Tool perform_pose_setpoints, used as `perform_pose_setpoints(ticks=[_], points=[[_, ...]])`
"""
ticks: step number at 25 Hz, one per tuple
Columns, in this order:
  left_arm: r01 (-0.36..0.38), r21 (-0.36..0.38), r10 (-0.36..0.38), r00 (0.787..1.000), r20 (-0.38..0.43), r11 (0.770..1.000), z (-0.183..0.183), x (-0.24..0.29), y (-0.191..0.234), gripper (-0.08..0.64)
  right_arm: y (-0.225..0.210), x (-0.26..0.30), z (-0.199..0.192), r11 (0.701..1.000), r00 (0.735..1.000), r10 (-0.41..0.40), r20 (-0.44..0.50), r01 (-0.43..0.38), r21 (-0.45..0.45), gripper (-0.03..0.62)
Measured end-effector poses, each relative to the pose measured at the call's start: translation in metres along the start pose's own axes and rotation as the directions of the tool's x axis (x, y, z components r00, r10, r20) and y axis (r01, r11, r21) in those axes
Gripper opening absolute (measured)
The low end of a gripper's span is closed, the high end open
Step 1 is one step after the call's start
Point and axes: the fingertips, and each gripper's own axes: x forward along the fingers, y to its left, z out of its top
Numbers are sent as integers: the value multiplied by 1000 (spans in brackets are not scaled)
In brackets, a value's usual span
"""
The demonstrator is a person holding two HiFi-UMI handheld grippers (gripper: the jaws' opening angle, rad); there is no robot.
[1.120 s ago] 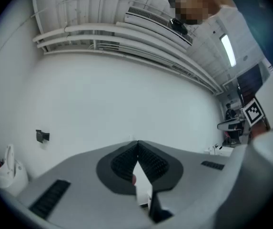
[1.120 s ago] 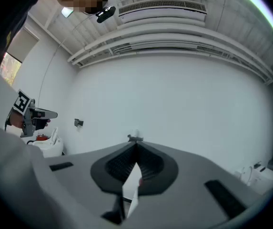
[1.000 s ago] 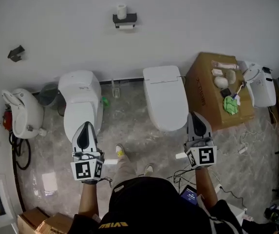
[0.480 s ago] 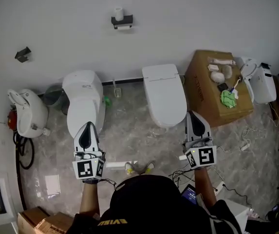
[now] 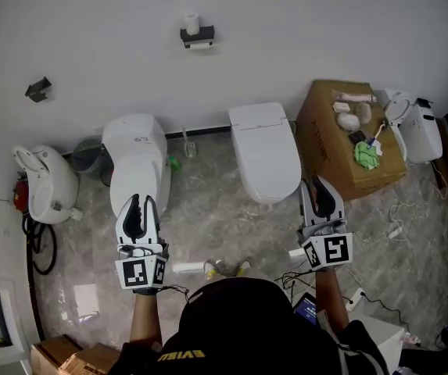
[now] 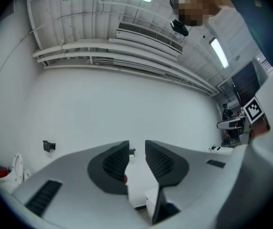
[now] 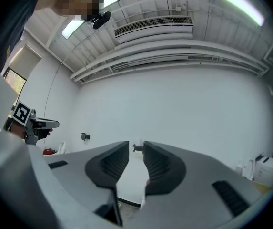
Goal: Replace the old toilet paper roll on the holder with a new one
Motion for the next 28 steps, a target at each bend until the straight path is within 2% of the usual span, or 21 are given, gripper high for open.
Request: perform_pose_setpoints(ticks=[4, 11, 17, 22, 28], points=[[-20, -17, 20, 1000, 13, 1000, 7, -3, 8, 177, 0, -3, 3, 1000, 1000, -9, -1, 9, 6, 145], [-38, -32, 39, 999, 28, 999, 11, -6, 19, 278, 0, -5, 12, 1000, 1000, -9, 8, 9, -2, 205], [-56, -23, 56, 998, 1, 998, 10, -11, 20, 322, -5, -10, 11, 1000, 1000, -21, 10, 21, 18, 276], [-28, 13, 28, 999, -45, 1000, 0, -11, 19, 370, 2, -6, 9, 999, 1000, -6, 9, 5, 53, 345], [-15, 34, 18, 997, -69, 999, -10, -16, 30, 373, 21, -2, 7, 998, 1000, 8, -1, -8, 63, 350]])
